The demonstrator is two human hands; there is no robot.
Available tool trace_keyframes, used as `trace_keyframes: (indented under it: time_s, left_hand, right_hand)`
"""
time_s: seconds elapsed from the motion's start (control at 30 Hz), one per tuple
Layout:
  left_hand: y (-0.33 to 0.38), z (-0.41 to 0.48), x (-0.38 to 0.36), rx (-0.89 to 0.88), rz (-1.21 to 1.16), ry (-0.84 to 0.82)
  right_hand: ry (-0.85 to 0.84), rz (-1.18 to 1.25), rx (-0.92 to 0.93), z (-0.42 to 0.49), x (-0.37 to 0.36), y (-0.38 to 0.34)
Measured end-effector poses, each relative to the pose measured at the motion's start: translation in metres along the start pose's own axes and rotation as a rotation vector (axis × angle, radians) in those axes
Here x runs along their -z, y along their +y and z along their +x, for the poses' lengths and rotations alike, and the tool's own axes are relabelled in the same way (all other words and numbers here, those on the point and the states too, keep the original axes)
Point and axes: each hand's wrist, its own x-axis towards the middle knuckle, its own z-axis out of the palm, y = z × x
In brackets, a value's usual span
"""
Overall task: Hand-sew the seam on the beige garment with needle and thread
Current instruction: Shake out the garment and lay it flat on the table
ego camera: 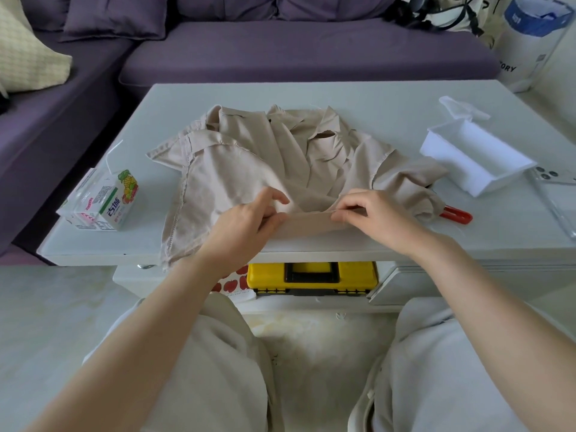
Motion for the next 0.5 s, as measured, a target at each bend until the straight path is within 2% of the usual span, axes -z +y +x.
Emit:
trace_keyframes:
  time_s: [0.1,0.2,0.27,0.4,0.5]
  left_hand:
    - [-0.004,0.004,-0.001,0.086,0.19,-0.035]
    - [0.001,0.01,-0.004,0.096,0.295,0.082]
    - [0.01,0.016,-0.008,0.107,0.26,0.122]
    - [0.038,0.022,-0.028,-0.019,0.238,0.075]
    - [0.056,0.028,-0.039,0.059,-0.059,-0.041]
  right_hand:
    - [0.008,-0.059,0.032,-0.003,-0.002,-0.002]
    - [0.034,-0.132,0.056,-0.004,-0.005,-0.003]
    - [0.066,-0.188,0.074,-0.003,-0.007,-0.004]
    - [0.103,-0.242,0.127,-0.003,-0.009,-0.009]
    - [0.105,-0.258,0.129,-0.002,-0.009,-0.01]
